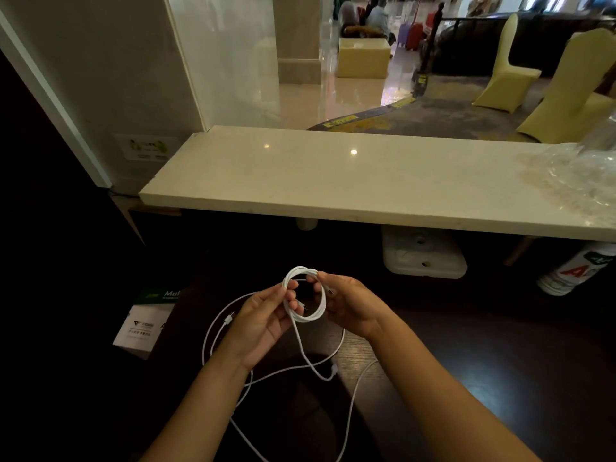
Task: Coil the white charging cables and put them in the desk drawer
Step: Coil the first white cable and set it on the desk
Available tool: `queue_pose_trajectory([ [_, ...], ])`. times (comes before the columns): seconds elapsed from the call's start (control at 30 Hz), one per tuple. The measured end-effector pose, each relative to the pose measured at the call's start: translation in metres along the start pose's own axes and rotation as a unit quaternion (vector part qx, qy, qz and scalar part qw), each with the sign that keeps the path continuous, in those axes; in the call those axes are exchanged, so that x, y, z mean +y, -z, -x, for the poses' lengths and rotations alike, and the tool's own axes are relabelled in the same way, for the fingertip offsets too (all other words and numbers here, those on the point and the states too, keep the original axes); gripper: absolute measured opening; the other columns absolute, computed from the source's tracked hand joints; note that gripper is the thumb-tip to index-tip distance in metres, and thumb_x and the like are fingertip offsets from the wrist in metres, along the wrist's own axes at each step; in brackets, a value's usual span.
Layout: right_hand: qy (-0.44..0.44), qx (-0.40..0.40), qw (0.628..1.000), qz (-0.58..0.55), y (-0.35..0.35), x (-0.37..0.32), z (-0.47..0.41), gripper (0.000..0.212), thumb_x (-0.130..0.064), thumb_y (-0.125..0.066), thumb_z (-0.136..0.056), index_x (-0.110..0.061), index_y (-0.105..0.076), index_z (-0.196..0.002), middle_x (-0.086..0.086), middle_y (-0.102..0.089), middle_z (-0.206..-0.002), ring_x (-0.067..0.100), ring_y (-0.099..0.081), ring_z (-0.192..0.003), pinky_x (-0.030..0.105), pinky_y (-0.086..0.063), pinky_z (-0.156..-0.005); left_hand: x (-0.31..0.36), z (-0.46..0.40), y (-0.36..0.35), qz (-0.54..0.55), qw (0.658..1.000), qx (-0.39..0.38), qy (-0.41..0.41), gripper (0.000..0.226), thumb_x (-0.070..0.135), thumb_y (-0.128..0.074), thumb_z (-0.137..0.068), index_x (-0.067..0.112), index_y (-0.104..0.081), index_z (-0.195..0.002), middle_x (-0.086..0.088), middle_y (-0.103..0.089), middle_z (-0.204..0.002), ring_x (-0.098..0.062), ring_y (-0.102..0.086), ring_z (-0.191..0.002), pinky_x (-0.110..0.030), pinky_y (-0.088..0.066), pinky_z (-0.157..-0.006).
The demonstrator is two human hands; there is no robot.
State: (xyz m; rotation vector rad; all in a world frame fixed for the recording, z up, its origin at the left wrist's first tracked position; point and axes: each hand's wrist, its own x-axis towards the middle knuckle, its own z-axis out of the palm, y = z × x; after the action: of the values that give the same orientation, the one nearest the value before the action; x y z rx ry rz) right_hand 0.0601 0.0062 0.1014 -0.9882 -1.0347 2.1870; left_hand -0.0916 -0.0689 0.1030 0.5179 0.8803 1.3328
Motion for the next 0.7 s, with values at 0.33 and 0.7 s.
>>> queue_pose_trajectory([
  [0.33,-0.038,-0.225,0.9,0.371,0.024,0.034,0.034,0.034,-0.026,-0.039,-0.096,-0.007,-0.065,-0.109,0.003,-0.065,-0.079,0.024,-0.056,-0.087,0.03,-0.04,-0.088,0.019,-0.007,0.009,0.144,0.989,0.019,-0.003,0.054,0.022,-0.095,-0.029,0.011,-0.076,-0.078,0.005,-0.065,-0.06,-0.003,-0.064,-0.056,-0.021,-0.056,-0.062],
  [0.7,0.001,-0.06,0.871,0.488,0.052,-0.025,0.021,0.014,-0.015,-0.064,-0.084,-0.024,-0.07,-0.075,-0.014,-0.067,-0.064,-0.005,-0.059,-0.064,0.017,-0.045,-0.074,0.025,0.006,0.017,0.035,0.997,-0.014,0.062,0.042,0.021,-0.087,-0.049,0.006,-0.074,-0.085,0.004,-0.054,-0.058,-0.003,-0.047,-0.045,-0.021,-0.051,-0.051],
])
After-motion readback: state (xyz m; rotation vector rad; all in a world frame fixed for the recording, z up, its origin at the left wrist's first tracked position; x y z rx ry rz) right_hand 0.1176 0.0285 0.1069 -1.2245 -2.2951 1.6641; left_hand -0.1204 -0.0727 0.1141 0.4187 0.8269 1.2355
